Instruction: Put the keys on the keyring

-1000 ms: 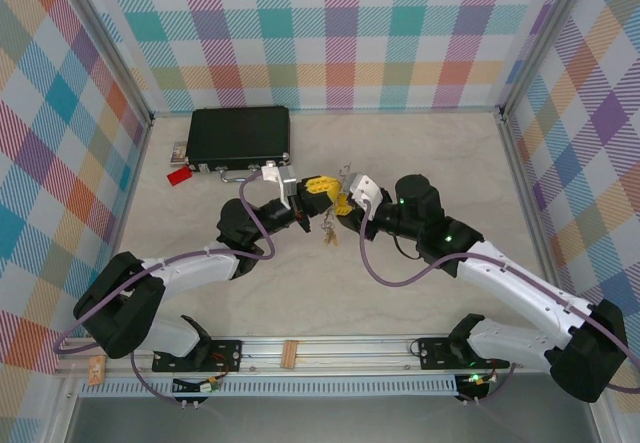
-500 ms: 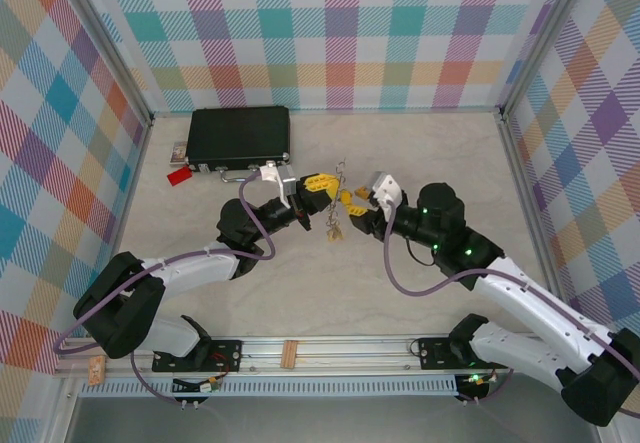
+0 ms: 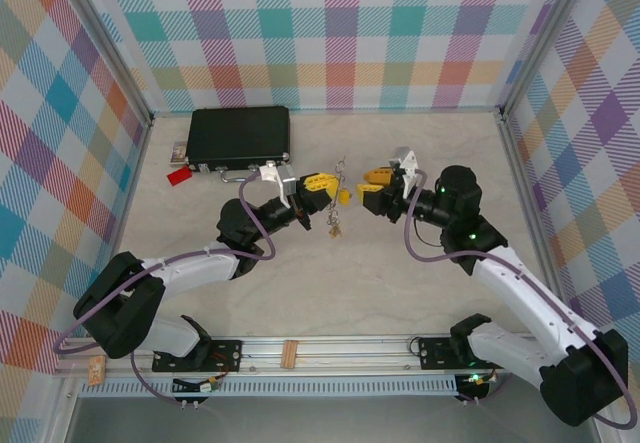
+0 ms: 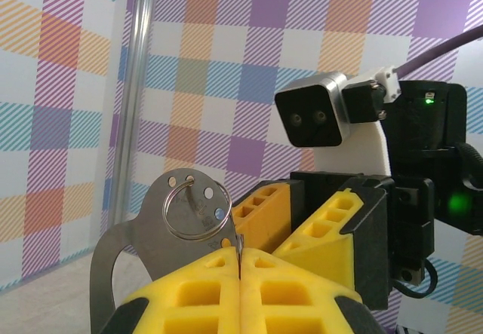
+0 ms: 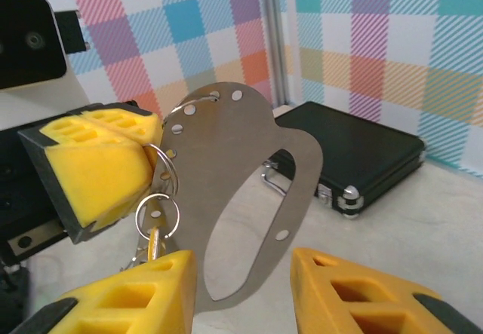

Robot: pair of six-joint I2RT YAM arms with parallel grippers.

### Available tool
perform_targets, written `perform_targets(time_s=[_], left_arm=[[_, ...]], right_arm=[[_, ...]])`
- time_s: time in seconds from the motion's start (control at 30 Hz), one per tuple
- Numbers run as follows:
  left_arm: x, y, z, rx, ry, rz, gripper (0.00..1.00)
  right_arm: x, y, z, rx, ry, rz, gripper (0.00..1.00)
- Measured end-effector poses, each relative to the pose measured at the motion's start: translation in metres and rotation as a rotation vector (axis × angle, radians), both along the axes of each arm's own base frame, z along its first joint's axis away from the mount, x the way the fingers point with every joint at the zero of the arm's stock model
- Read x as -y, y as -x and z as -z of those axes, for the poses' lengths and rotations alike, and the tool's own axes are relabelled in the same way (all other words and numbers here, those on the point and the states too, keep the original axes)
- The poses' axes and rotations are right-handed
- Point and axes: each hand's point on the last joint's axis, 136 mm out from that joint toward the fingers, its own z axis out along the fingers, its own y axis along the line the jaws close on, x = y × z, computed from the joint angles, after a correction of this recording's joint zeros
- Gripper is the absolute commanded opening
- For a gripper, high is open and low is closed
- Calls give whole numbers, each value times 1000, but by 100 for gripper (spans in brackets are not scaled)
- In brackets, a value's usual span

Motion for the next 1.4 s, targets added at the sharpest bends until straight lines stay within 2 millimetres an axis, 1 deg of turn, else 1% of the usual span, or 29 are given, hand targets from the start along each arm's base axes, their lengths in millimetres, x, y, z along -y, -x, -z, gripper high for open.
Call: perform_targets(time_s=[0.07, 0.17, 0.4, 0.7, 1.0, 1.23, 1.4], left_arm=[[0, 0, 0, -1, 0, -1, 0], [-1, -1, 0, -7, 4, -5, 0], [-1, -1, 0, -19, 10, 0, 0], [-1, -1, -1, -20, 12, 2, 0], [-1, -1, -1, -30, 15, 7, 0], [0, 1, 0, -37, 16, 21, 0], [0, 2, 0, -41, 17, 27, 0]], right_arm=[[-3, 1, -2, -15, -26, -30, 37], [-8, 3, -9, -21, -68, -73, 33], [-15, -3, -18, -58, -157, -150, 31], [-24, 1, -17, -98, -191, -238, 30], [-30, 1, -7, -144, -189, -283, 30], [-31, 3, -10, -147, -194, -309, 30], [-32, 6, -14, -132, -198, -330, 25]])
